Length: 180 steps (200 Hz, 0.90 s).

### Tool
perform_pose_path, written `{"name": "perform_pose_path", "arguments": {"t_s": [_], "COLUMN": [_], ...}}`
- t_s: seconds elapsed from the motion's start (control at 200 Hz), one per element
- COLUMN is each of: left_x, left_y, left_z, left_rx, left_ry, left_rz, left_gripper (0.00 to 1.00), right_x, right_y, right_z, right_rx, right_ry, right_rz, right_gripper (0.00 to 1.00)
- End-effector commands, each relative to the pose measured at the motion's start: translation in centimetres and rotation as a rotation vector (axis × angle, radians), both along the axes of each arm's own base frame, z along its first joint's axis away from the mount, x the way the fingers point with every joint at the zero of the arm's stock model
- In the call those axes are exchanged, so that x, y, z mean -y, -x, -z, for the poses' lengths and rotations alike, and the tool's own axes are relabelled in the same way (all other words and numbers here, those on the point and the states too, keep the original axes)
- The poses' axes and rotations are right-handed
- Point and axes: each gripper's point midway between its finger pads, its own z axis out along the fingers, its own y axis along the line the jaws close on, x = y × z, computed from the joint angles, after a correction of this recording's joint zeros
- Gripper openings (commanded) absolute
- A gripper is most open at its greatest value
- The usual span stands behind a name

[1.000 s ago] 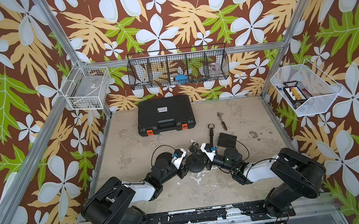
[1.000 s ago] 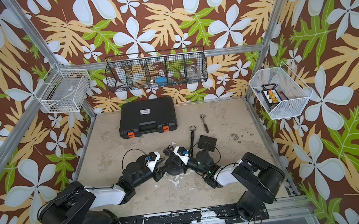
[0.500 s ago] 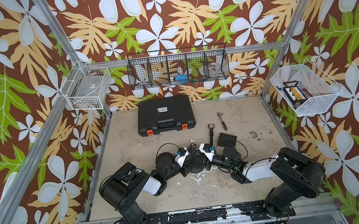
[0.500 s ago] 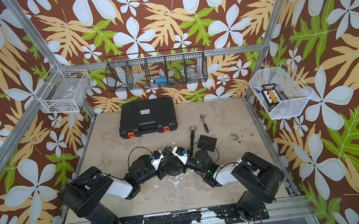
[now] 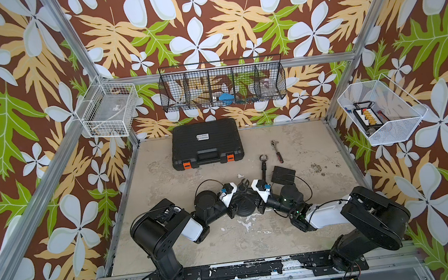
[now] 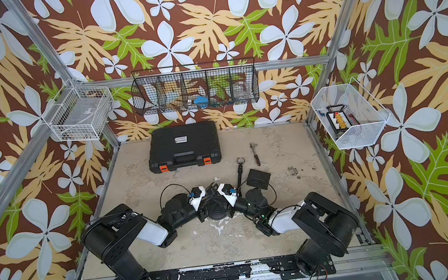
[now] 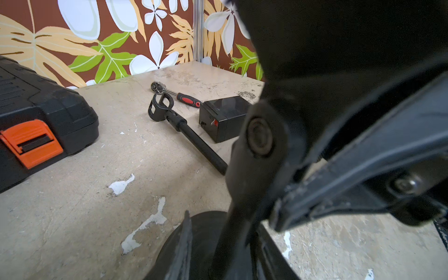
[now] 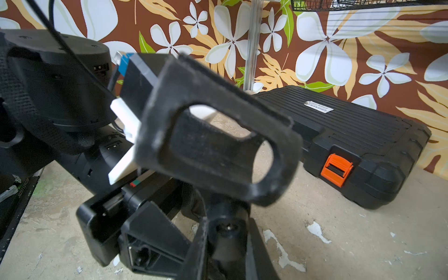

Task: Assemble a microphone stand
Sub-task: Hold the microphone stand pole at the microphone stand base.

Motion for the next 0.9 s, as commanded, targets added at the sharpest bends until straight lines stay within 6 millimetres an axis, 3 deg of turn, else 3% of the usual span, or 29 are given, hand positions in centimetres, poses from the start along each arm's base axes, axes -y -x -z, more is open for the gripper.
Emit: {"name": "perform_pose_path", "arguments": {"t_s": [0.0,0.375,0.621,0.896], "left_x": [0.3,0.5,0.8,0.9], "left_y": [-0.2,-0.8,-0.8,-0.8], "left_z": [-0.8,-0.7,-0.3,0.2], "left_rx": [0.046,0.064,0.057,0.049], "left_ry": [0.013,0.011,0.011,0.011], "left_rz": [0.012,0.003,0.014,0.016], "left_gripper": [0.41,0.39,0.31,0.32], "right_x": [0.1,-0.2,-0.2,-0.3], "right_y": [0.5,0.2,0.3,0.3], "right_z": [2.1,2.0,2.1,2.0], "right_rx": [-0.093,-0.107,-0.108,-0.105], "right_ry": [0.040,0.034,0.036,0.036], "right_rz": [-0.007,-0.020,-0.021,-0.023], "right_gripper": [0.00,0.00,0.00,0.00]}}
